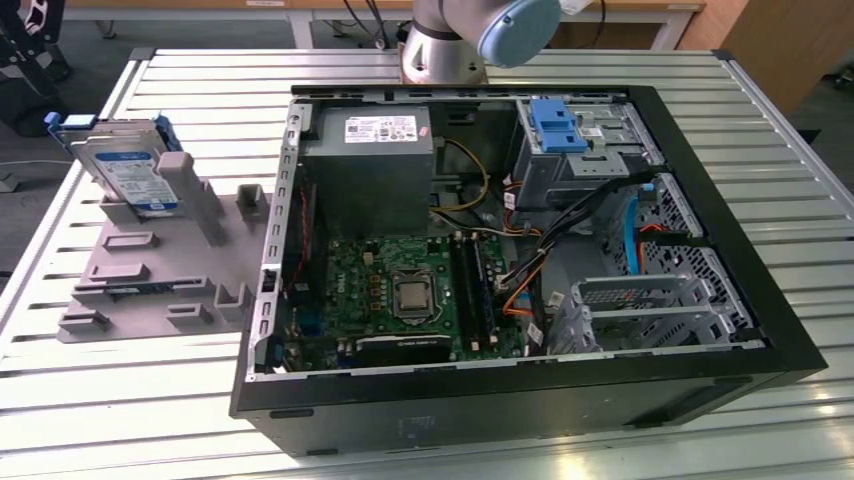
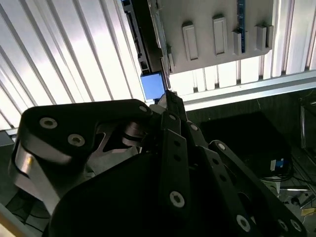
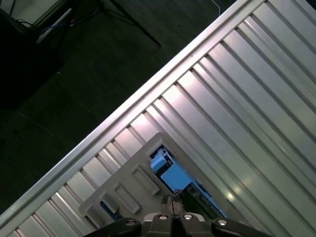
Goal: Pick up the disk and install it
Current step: 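Pick up the disk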
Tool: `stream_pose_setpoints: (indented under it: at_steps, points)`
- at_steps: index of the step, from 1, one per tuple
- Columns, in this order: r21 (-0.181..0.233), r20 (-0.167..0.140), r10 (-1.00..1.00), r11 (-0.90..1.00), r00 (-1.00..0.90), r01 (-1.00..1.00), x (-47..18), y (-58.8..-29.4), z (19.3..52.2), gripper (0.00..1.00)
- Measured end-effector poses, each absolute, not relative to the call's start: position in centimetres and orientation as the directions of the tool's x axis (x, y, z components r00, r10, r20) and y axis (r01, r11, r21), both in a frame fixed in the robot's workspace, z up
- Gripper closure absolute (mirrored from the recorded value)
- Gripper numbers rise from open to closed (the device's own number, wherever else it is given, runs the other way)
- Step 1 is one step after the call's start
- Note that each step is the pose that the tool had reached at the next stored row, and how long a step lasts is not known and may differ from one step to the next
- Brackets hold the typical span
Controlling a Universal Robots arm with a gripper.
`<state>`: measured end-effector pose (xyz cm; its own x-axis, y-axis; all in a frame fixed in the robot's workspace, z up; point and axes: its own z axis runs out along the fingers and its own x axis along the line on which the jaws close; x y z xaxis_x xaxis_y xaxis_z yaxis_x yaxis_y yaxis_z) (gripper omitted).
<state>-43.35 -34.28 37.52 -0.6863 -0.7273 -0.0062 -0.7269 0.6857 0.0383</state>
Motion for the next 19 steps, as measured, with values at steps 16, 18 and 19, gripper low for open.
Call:
stream_pose_setpoints:
  at_steps: [16,18,19]
  points:
    - [0.038,-0.006,-0.777,0.629,-0.63,-0.776,-43.35,-34.28,37.51,0.89]
    - [0.038,-0.006,-0.785,0.618,-0.619,-0.785,-43.35,-34.28,37.5,0.89]
    - [0.038,-0.006,-0.791,0.612,-0.612,-0.79,-43.35,-34.28,37.49,0.89]
